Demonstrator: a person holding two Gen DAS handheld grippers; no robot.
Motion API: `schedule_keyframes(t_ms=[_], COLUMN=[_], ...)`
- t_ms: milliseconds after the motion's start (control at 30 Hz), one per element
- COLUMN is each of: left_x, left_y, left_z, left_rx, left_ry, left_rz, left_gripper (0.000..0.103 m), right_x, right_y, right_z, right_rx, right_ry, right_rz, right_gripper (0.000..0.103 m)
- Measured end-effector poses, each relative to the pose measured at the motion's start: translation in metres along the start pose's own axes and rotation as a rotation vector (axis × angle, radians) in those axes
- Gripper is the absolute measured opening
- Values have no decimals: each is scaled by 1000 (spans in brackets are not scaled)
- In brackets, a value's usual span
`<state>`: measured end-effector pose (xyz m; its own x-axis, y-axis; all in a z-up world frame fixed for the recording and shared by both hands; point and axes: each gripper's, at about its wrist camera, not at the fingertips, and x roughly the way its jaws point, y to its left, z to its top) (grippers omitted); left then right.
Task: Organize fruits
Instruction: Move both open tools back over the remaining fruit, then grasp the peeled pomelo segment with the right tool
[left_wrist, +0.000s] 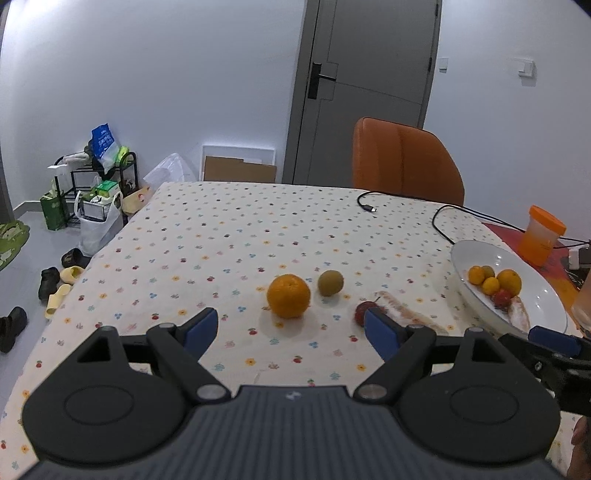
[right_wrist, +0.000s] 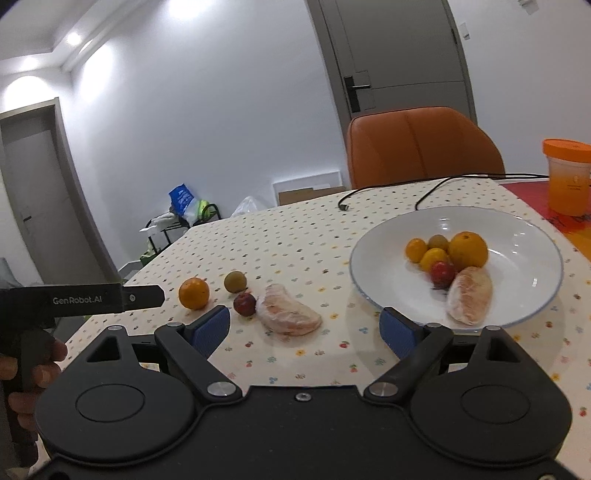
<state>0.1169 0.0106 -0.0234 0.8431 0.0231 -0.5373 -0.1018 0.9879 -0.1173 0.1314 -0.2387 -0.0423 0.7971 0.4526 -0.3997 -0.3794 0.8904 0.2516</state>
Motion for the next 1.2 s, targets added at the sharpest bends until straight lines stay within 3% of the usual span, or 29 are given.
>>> schedule_keyframes(t_ms=[167,367,767,1200], left_x=[7,16,35,40], left_y=[7,10,13,33], left_z=[-1,-2,2,6], left_rx=[-1,-5,-23,-94], left_ry=[10,21,49,58], left_rz=[1,-2,-4,31], left_gripper=[85,85,85,85], right_x=[16,35,62,93], right_y=[7,15,19,36], right_z=[1,2,9,17], right_rx=[-14,-41,-71,-195], right_ry=[29,67,116,186], right_rz=[23,45,61,41], right_gripper=[84,71,64,60])
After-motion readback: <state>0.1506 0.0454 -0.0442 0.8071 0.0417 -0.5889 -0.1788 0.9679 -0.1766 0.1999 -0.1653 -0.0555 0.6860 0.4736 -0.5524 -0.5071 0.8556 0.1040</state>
